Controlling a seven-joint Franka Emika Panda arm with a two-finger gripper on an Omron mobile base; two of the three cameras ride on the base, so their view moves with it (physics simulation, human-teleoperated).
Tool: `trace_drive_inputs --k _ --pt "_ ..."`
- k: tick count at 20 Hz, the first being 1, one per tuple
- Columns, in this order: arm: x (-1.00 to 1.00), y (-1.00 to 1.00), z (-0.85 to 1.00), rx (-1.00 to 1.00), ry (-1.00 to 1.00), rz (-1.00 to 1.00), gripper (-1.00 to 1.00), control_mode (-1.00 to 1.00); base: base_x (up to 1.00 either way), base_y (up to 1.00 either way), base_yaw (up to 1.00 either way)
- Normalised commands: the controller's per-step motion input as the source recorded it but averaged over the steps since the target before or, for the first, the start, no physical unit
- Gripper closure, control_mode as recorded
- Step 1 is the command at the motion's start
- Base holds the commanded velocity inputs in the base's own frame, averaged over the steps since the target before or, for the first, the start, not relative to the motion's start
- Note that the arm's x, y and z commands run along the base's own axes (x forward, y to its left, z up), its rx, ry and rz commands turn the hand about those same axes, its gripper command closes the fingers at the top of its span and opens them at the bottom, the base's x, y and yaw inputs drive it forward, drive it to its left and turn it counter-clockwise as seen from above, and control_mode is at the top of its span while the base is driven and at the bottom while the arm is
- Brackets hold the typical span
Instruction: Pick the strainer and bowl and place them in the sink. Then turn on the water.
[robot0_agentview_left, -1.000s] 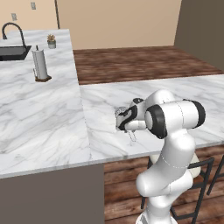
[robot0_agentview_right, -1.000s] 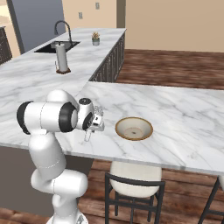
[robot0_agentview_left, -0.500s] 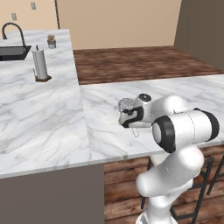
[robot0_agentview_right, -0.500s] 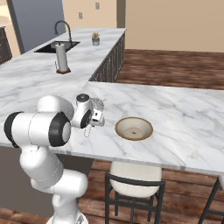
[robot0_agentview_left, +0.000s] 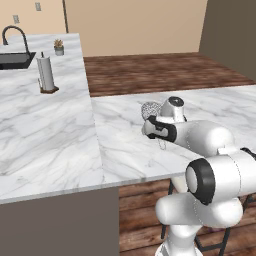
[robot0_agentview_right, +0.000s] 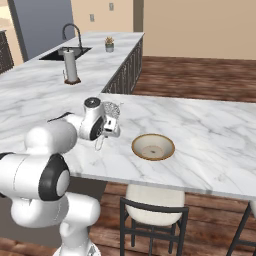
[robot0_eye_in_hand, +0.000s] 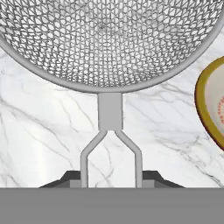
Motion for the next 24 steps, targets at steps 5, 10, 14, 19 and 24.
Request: trace_drive_inputs --k 5,10,14,19,24 --pt "-0.21 -0.01 0.81 0.00 0.00 -0.01 1.00 -1.00 0.00 0.00 0.00" --pt "-0.28 -0.01 0.75 0.00 0.03 -0.02 1.00 -1.00 0.00 0.00 0.00" --pt "-0.38 -0.01 0.67 0.00 0.04 -0.02 1.00 -1.00 0.00 0.00 0.00" --pt "-0.48 0.00 0.48 0.00 0.04 -0.02 1.00 -1.00 0.00 0.00 0.00" --pt "-0.64 -0.12 0.29 0.00 0.03 0.00 1.00 -1.00 0.00 0.00 0.00"
